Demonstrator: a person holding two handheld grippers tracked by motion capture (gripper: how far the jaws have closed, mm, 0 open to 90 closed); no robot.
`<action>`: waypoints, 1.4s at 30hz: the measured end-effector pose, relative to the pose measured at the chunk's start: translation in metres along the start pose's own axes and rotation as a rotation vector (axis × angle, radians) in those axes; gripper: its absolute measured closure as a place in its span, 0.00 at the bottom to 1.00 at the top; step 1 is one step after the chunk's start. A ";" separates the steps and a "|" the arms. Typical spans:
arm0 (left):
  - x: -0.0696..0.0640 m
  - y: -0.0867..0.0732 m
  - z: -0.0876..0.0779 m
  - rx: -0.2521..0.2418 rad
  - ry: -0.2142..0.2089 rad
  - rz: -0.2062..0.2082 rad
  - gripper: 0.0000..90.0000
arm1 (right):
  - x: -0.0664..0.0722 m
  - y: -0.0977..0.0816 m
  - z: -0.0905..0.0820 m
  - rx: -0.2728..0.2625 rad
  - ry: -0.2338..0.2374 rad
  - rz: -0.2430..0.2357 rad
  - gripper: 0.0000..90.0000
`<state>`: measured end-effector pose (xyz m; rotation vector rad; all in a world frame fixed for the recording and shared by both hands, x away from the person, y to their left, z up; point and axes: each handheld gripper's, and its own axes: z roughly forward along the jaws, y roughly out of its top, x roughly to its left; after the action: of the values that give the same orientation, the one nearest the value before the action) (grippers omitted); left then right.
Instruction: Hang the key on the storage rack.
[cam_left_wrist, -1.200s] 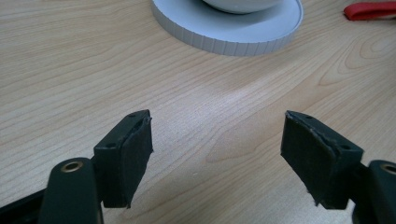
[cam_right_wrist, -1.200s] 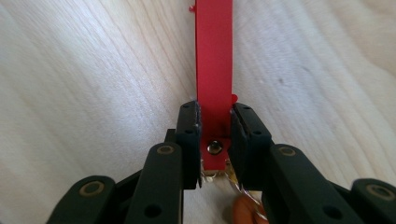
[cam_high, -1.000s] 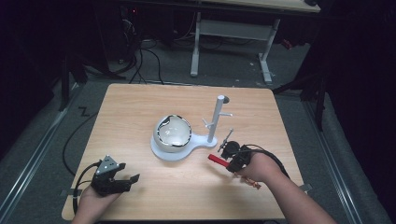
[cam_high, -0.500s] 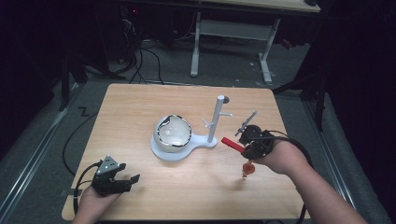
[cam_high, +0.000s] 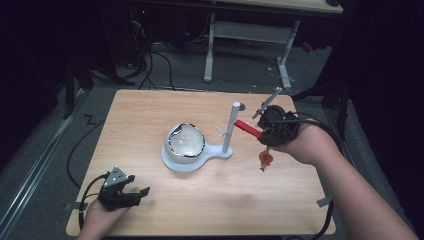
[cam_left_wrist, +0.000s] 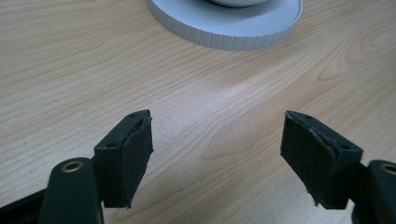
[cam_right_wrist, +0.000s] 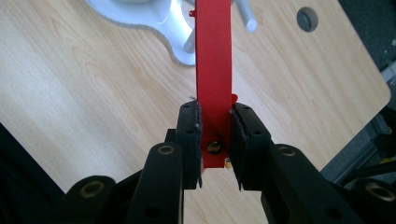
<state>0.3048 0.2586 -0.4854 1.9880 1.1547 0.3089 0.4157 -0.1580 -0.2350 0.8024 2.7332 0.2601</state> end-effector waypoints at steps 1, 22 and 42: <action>0.000 0.000 0.000 0.000 0.000 0.001 0.29 | 0.000 0.000 0.000 0.000 0.000 0.000 0.83; 0.002 -0.004 -0.002 0.010 0.001 -0.009 0.29 | -0.016 0.051 0.004 -0.007 -0.023 -0.050 0.83; 0.002 -0.006 -0.004 0.012 -0.006 -0.015 0.29 | -0.016 0.074 0.035 0.002 -0.003 -0.082 0.82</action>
<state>0.3001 0.2640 -0.4876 1.9889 1.1692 0.2888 0.4766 -0.1023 -0.2461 0.6887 2.7562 0.2390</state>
